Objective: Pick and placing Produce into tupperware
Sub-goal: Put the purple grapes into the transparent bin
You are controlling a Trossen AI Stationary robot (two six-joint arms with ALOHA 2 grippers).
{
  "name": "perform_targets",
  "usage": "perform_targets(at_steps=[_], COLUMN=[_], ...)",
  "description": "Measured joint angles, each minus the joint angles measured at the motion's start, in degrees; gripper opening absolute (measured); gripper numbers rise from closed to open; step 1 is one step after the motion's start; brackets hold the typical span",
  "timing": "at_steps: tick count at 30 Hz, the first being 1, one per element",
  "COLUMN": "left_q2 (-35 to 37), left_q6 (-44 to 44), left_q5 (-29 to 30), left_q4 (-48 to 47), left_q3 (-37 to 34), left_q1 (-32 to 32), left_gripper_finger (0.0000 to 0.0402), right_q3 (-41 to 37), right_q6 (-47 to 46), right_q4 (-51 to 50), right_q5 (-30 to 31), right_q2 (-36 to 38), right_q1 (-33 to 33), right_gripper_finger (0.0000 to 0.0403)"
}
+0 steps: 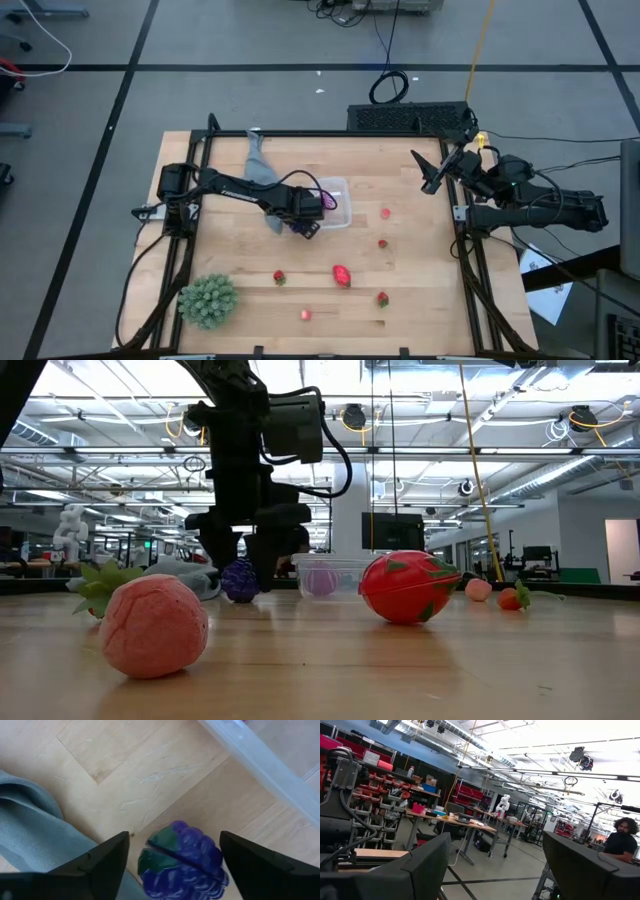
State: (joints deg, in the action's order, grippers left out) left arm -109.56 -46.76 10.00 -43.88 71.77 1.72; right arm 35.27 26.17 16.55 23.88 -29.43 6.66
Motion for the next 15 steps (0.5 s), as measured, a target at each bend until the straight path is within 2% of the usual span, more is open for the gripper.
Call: perform_targets(at_steps=[8,15], left_q2=[0.0,0.1], left_q6=[0.0,0.2], left_q5=[0.0,0.0], left_q4=[0.0,0.0], left_q3=[0.0,0.0], left_q1=[0.0,0.0], left_gripper_finger=[0.0247,0.0234], right_q3=[0.0,0.0], right_q6=[0.0,0.0], right_q4=[0.0,0.0], right_q5=[0.0,0.0], right_q2=[0.0,0.0], right_q1=[0.0,0.0], right_gripper_finger=[0.0309,0.0309])
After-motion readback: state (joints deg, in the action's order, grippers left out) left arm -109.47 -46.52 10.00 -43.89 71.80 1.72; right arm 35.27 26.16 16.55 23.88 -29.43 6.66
